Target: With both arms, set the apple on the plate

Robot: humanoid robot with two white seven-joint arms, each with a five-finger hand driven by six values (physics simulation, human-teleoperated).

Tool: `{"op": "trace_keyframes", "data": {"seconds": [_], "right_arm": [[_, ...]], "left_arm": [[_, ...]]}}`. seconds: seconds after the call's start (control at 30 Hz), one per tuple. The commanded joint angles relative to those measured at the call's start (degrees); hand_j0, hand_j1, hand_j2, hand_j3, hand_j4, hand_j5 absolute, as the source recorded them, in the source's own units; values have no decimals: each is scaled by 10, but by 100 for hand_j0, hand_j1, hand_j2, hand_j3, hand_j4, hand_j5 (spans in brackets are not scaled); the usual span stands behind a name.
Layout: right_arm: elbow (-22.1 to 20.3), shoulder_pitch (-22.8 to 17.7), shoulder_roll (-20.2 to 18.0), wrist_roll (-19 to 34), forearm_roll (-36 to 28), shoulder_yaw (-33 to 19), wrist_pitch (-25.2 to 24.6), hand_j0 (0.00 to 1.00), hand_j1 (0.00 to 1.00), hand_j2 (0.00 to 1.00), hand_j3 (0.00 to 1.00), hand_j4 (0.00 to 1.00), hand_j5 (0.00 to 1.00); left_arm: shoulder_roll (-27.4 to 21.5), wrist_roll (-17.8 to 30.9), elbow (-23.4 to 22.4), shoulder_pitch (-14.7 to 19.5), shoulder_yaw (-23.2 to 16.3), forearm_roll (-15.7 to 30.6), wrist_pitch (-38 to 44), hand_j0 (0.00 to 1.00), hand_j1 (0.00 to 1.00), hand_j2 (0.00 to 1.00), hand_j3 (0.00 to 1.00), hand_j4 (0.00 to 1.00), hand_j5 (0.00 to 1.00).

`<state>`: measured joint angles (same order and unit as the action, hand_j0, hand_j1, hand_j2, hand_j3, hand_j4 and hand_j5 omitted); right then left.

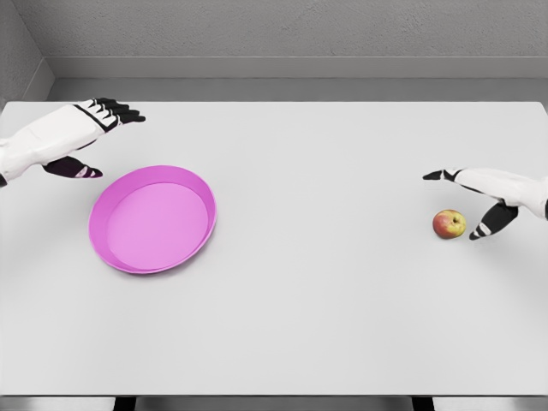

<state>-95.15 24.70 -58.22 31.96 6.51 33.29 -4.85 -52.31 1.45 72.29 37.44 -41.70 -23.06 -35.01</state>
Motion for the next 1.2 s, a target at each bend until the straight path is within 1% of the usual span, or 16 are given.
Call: {"op": "trace_keyframes", "data": {"seconds": [0.0,0.07,0.13,0.17,0.37,0.4,0.43,0.47,0.53,0.57,0.83,1.17], "right_arm": [[6,0,5,-1,0,19,-6,100,100,100,100,100,100],[8,0,5,-1,0,22,-8,100,100,100,100,100,100],[23,1,6,-1,0,22,-16,100,100,100,100,100,100],[23,1,6,-1,0,23,-23,100,100,100,100,100,100],[20,1,10,-1,1,28,-24,100,100,100,100,100,100],[19,1,10,-1,2,28,-24,100,100,100,100,100,100],[18,1,10,-1,2,28,-23,94,94,94,94,94,94],[18,0,9,-1,4,28,-23,81,81,81,81,81,81],[17,0,9,-1,4,28,-22,65,65,65,65,65,65],[16,0,9,-1,4,28,-22,60,60,60,60,60,60],[12,0,9,0,5,28,-21,46,46,46,46,46,46],[-1,11,5,1,8,20,-20,46,46,46,46,46,46]], "left_arm": [[-1,0,0,0,-1,4,0,100,100,100,100,100,100],[-1,0,0,0,-1,4,0,100,100,100,100,100,100],[-3,-1,0,1,0,5,0,100,100,100,100,100,100],[-3,-1,0,1,-1,5,0,100,100,100,100,100,100],[-3,0,-6,4,-3,6,0,100,100,100,100,100,100],[-3,-1,-7,9,-14,7,0,100,100,100,100,100,100],[-2,-1,-9,16,-21,7,0,100,100,100,100,100,100],[-1,-1,-10,18,-22,7,0,100,100,100,100,100,100],[0,-1,-14,18,-23,7,0,100,100,100,100,100,100],[0,-1,-15,18,-23,7,0,100,100,100,100,100,100],[0,-1,-17,18,-23,7,0,100,100,100,100,100,100],[-3,0,-14,18,-17,7,0,100,100,100,100,100,100]]}}
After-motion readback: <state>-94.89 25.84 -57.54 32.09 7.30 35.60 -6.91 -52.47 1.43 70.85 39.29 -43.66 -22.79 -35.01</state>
